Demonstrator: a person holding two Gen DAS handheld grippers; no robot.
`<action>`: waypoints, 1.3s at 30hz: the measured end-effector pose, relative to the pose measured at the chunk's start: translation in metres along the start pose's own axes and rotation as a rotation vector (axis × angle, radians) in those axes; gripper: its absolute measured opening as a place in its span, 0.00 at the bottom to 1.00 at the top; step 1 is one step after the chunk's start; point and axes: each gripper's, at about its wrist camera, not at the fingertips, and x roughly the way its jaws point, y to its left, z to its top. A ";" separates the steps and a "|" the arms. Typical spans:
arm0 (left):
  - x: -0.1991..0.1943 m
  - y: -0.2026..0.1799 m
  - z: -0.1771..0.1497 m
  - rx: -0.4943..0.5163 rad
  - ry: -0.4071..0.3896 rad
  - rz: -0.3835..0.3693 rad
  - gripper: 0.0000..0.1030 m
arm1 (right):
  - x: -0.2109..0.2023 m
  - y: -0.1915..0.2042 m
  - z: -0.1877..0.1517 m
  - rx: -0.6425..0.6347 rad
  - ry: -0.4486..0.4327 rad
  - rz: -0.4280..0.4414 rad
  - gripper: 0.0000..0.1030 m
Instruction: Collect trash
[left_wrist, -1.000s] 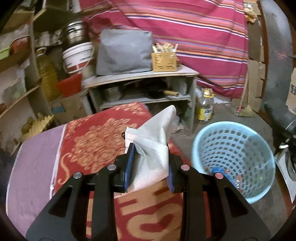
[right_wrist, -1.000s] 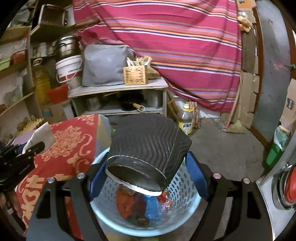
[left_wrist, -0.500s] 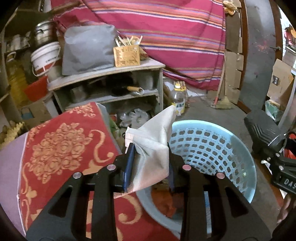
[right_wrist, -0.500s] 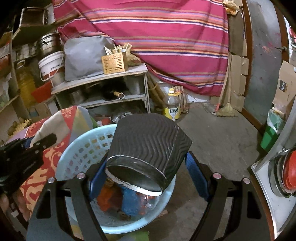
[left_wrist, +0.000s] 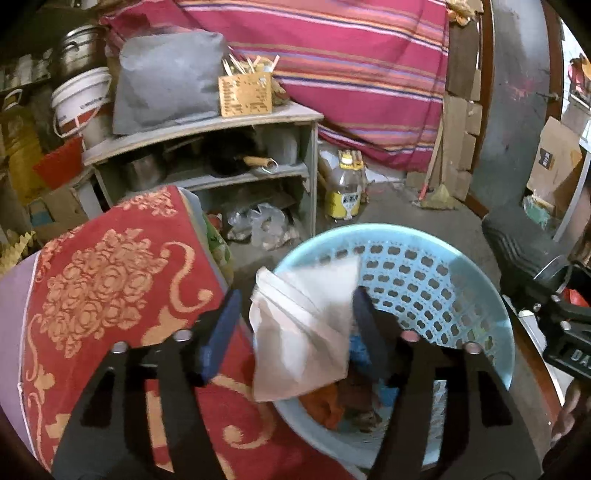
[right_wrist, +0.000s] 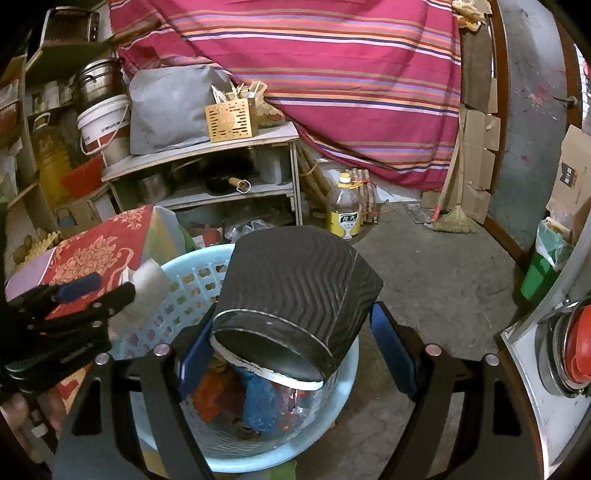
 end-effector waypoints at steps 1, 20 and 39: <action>-0.003 0.002 0.000 -0.002 -0.008 0.007 0.68 | 0.000 0.001 0.000 -0.001 0.000 0.000 0.77; -0.074 0.084 -0.013 -0.077 -0.122 0.223 0.94 | 0.009 0.052 0.003 -0.059 0.012 0.017 0.77; -0.122 0.134 -0.034 -0.158 -0.164 0.307 0.95 | -0.027 0.072 -0.001 -0.122 -0.076 0.029 0.91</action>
